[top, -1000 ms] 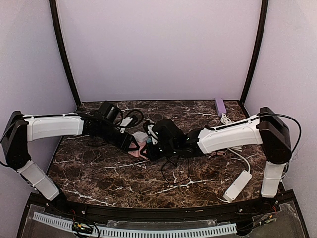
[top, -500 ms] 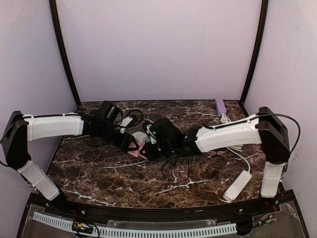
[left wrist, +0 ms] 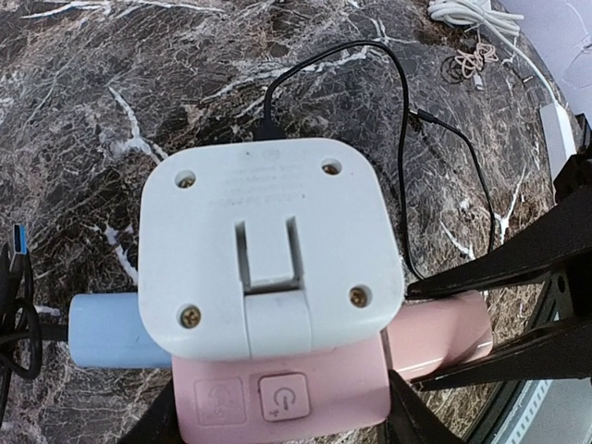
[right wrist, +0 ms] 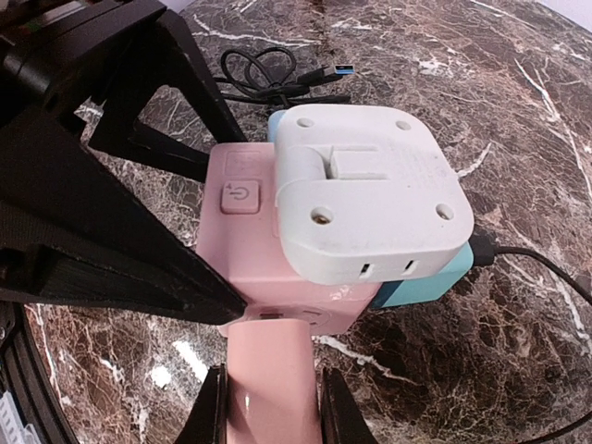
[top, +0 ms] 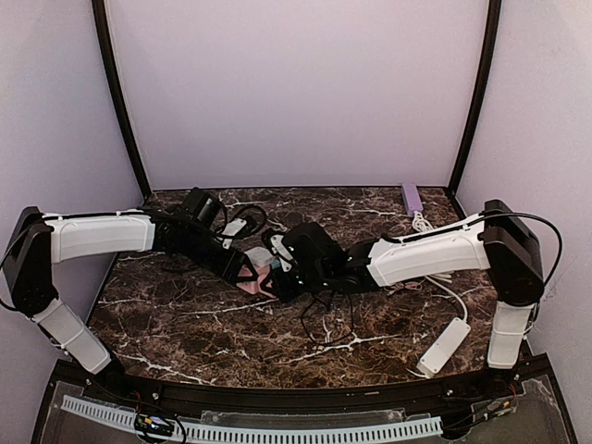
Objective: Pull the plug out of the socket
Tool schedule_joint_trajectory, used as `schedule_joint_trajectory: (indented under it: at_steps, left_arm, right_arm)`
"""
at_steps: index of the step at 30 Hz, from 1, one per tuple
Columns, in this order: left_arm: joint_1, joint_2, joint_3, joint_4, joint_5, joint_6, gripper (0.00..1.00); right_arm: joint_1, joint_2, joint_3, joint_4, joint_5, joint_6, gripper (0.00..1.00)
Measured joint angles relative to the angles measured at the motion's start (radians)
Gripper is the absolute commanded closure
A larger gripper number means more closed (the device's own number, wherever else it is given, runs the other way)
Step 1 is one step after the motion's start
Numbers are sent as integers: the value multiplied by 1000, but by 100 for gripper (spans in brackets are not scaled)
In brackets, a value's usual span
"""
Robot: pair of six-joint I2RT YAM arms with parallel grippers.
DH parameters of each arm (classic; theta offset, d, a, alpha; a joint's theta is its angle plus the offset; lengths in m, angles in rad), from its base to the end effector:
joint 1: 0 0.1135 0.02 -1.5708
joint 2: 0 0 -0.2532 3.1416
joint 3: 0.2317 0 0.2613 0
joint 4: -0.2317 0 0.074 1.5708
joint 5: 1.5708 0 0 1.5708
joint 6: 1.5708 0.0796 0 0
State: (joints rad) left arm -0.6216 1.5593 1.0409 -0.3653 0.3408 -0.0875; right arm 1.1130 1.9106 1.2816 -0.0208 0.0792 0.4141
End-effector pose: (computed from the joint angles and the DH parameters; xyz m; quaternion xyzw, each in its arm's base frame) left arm 0.2790 -0.2326 0.1776 0.3000 0.8800 -0.2650 0.2559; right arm 0.2122 0.4165 0.1583 -0.2899 0.8471 0.2814 0.3453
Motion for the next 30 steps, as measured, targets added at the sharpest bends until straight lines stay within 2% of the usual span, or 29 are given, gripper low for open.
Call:
schedule_joint_trajectory:
  at_steps: [5, 12, 23, 30]
  left_arm:
    - [2, 0, 0, -19, 14, 16, 92]
    - [2, 0, 0, -21, 10, 16, 93]
    - [16, -2, 0, -28, -120, -19, 94]
    - [66, -10, 0, -25, -129, -53, 94]
  right_arm:
    - [0, -3, -5, 1, -20, -72, 100]
    - [-1, -3, -5, -1, -21, -79, 100]
    - [-19, -4, 1, -34, 23, 45, 100]
    - [-56, -9, 1, -48, 36, 95, 100]
